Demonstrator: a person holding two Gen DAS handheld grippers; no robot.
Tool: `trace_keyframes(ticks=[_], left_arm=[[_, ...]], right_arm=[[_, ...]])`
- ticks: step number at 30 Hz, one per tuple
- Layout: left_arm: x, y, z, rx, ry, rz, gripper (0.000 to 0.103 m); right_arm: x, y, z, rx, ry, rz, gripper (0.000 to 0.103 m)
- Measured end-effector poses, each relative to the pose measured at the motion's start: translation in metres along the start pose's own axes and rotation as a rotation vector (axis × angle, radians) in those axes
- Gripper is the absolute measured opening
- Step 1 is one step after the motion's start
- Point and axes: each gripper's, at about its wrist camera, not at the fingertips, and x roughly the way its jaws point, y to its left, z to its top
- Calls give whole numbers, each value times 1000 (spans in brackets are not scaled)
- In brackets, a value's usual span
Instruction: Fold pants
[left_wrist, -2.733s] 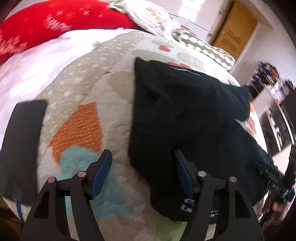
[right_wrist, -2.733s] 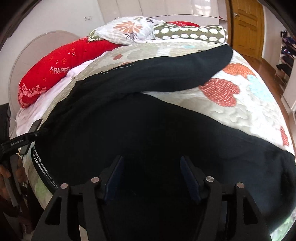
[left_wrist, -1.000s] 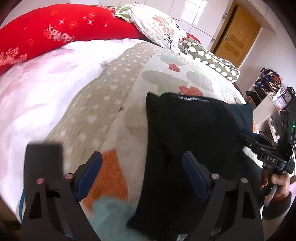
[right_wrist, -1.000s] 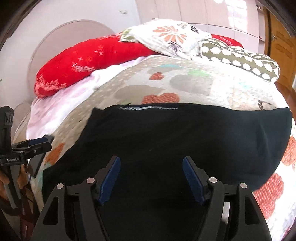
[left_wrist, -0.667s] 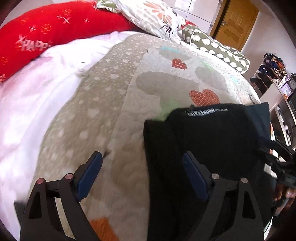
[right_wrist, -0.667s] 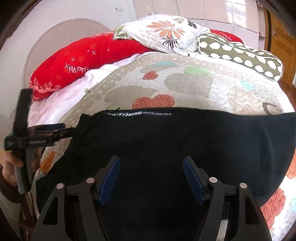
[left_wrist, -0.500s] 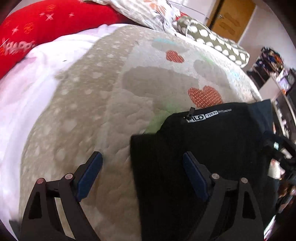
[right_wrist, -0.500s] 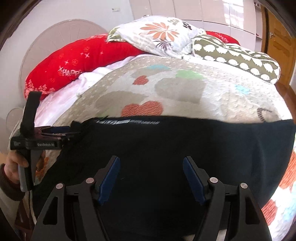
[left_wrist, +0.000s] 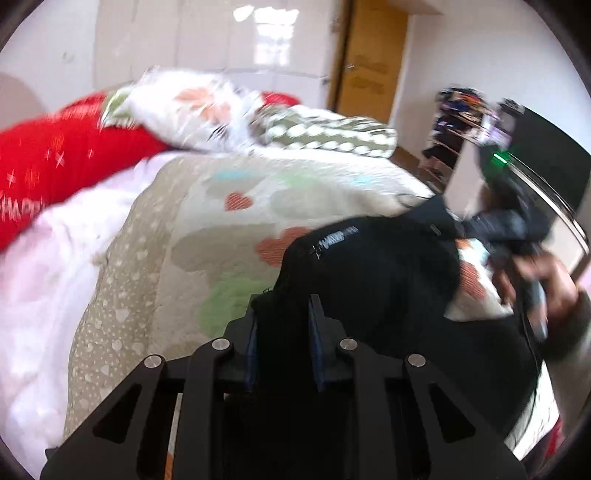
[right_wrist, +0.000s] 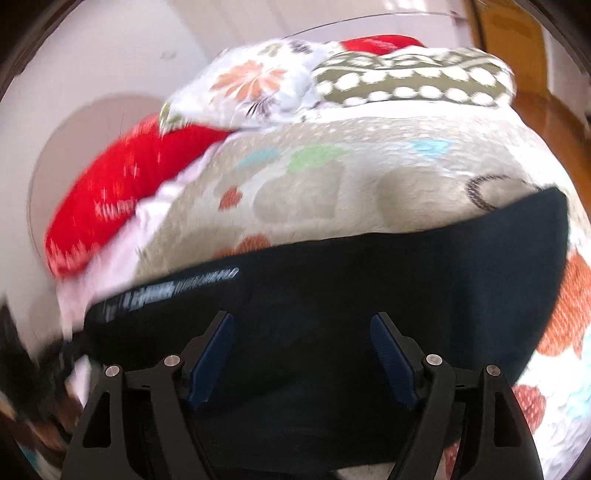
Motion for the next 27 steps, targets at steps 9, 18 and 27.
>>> trace_keyframes(ticks=[9,18,27], left_arm=[[-33,-51,-32,62,-20,-70,19],[-45,-71,-68,56,33,-82,18],[-64,-35,-72,-62,-12,-57,15]], right_arm=[[-4,-41,4,268,70,182,85],[-1,-47,-2,214,36,109,6],[-127,-22,-83,48,-145,119,5]])
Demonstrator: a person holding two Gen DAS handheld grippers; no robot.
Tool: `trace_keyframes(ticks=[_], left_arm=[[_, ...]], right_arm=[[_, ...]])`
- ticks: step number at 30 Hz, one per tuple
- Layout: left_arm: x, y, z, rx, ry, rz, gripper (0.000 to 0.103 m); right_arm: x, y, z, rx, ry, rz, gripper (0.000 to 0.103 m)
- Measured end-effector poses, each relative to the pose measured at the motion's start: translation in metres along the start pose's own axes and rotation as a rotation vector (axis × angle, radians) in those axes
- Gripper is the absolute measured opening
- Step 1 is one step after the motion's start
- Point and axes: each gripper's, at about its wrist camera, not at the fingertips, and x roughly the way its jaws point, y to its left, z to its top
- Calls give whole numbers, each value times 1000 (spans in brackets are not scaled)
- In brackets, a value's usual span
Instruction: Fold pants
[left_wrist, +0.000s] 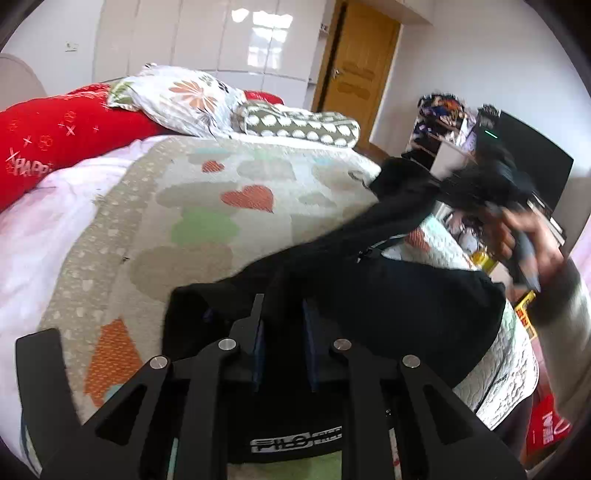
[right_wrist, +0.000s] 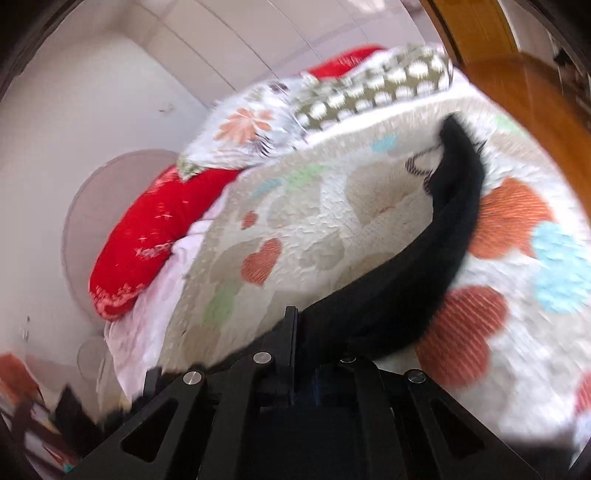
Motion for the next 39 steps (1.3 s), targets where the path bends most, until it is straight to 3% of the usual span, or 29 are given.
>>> trace_keyframes(ticks=[3,5,10,14,19,22,25,29,31,33,35,39], left_arm=[[-11,6,-9,5,-18,-2,15],[-9,12,-23,1,12,15,15],[11,30,-63,-41,123,56,15],[11,38,-69,-77,128,35,14],[-7,30,-60,-26,72,54,12],[-15,38,-55,-31,42,80,11],[-12,59,-61,-77,65,145,11],[-16,84,-68,-191,80,141,11],[-25,86,-67,-214,53,124,21],[-31,84,-60,-220,18,113,72],[-35,79,-54,-227,-21,97,80],[-20,69,-38,-222,-6,70,80]], right_arm=[[-30,9,-44,-27,-12,2,5],[-37,6,-84,-23,8,-18,5],[-7,-21,-156,23,149,-130,5],[-13,-17,-158,20,112,-106,5],[-40,12,-154,-48,65,-51,5],[-38,21,-169,-64,104,2,4],[-12,21,-189,-106,201,-85,4],[-23,18,-183,-54,184,-26,15],[-34,22,-170,-73,143,-3,35],[-41,26,-160,-96,112,5,53],[-42,33,-150,-117,90,6,56],[-25,45,-124,-146,65,-16,56]])
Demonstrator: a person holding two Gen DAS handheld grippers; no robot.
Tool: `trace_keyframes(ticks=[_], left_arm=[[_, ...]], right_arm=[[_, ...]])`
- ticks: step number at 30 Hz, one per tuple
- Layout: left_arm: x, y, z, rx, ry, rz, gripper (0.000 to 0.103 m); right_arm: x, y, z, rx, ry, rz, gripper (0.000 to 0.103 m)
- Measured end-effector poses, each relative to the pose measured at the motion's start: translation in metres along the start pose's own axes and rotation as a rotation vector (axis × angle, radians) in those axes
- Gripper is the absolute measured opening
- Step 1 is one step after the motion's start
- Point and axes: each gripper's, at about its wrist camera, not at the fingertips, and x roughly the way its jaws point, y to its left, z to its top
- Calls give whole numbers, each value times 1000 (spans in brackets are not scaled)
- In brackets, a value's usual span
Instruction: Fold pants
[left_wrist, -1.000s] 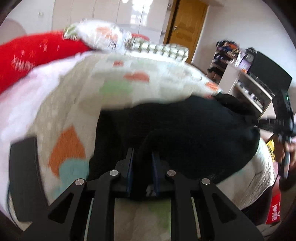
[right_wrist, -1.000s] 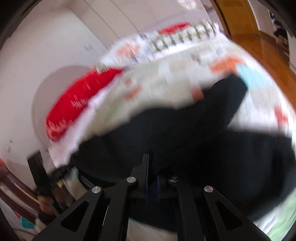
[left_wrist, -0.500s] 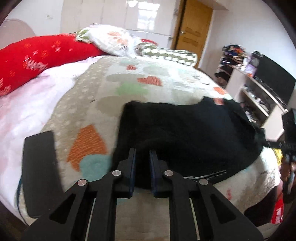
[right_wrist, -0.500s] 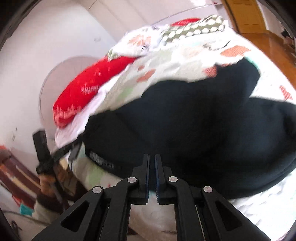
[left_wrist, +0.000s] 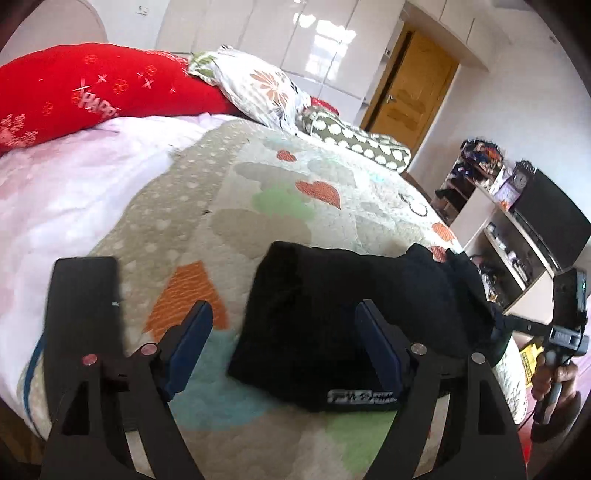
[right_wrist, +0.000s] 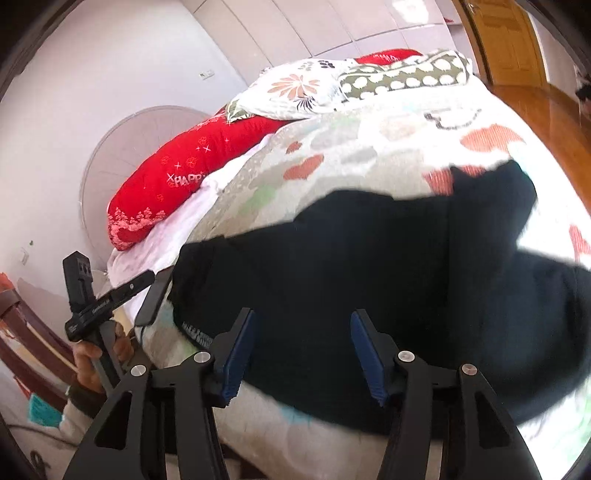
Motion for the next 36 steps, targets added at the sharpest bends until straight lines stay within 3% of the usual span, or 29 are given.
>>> trace_keyframes(ticks=[6,11,13,14,15,16,20,25,27,32,35,36], left_arm=[[44,-24,5,72,107,22,80],[65,-31,15,70,131,-4,78],[71,-33,19,62,141,-29,66],[75,-34,21,61,149,-41,51],[78,-35,21,63,159,-49,37],[81,-36,22,72,161,-36,33],[79,-36,18,89,166,-42,13],[42,-29,20,81,96,-97,10],[36,-26,22,86,80,-74,9],[71,4,12,-13,170,-15,9],[75,5,11,-25,173,-14,14],[72,3,12,-10,171,-6,20]], right_arm=[[50,-11,60,-72,-18,-177,64],[118,-22,100,-142,106,-181,64],[140,-21,104,-182,151,-153,64],[150,-20,103,-199,174,-134,63],[160,-20,101,-211,211,-119,51],[168,-18,96,-224,254,-118,21],[152,-5,86,-278,239,-115,12],[115,5,106,-265,104,-114,2],[118,2,115,-223,72,-122,3],[186,-10,100,-172,172,-196,3],[180,-18,97,-95,126,-192,6],[171,-20,99,-65,119,-188,16]])
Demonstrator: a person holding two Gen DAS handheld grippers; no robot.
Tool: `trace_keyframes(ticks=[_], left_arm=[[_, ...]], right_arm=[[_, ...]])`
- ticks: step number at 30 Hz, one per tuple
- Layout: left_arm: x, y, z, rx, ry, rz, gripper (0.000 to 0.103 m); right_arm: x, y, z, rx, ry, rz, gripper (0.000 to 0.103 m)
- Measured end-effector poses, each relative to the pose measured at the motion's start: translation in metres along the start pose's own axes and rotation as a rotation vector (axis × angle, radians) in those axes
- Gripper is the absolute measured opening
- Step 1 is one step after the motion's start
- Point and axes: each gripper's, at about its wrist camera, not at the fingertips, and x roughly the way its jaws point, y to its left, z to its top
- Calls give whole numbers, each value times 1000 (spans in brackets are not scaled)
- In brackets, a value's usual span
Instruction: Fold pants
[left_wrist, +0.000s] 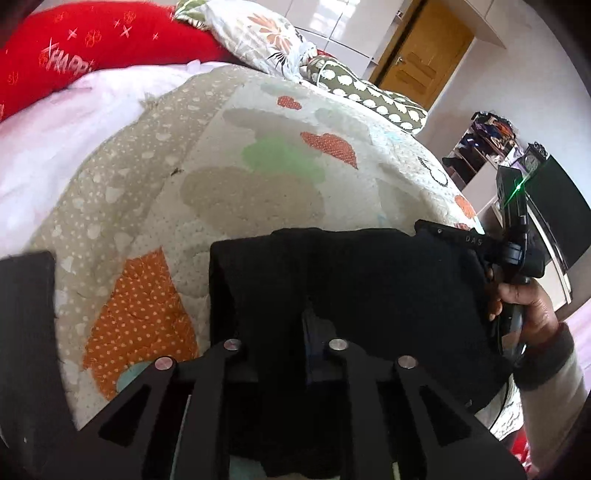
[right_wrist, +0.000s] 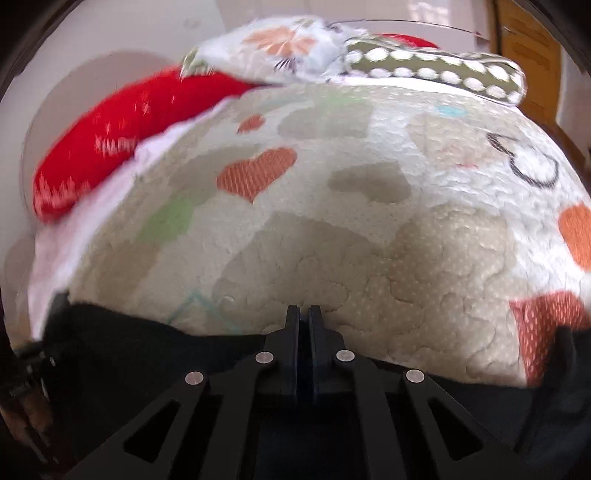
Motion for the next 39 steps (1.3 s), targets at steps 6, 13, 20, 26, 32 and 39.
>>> trace_keyframes(ticks=[6,13,20,26,32,39], left_arm=[[-30,1,-3,21,-85,154,59],[-55,-2,1,-44,-178,140,60],[-50,-27,-1,7,-143,117,66],[-58,-31,-6,33,-148,101,66],[-70,-24,-14,-12,-170,44,75],[-64,-7,-28,-99,-95,43,78]], right_arm=[[-93,-38,-21,18,-148,-185,62],[-94,-83,-35,60,-80,-326,67],[-66,-105,-28,129,-64,-350,15],[-185,-122,-81,226,-261,-234,7],[-243,-169,-165,434,-318,-194,7],[-215,-175,-186,476,-258,-202,15]])
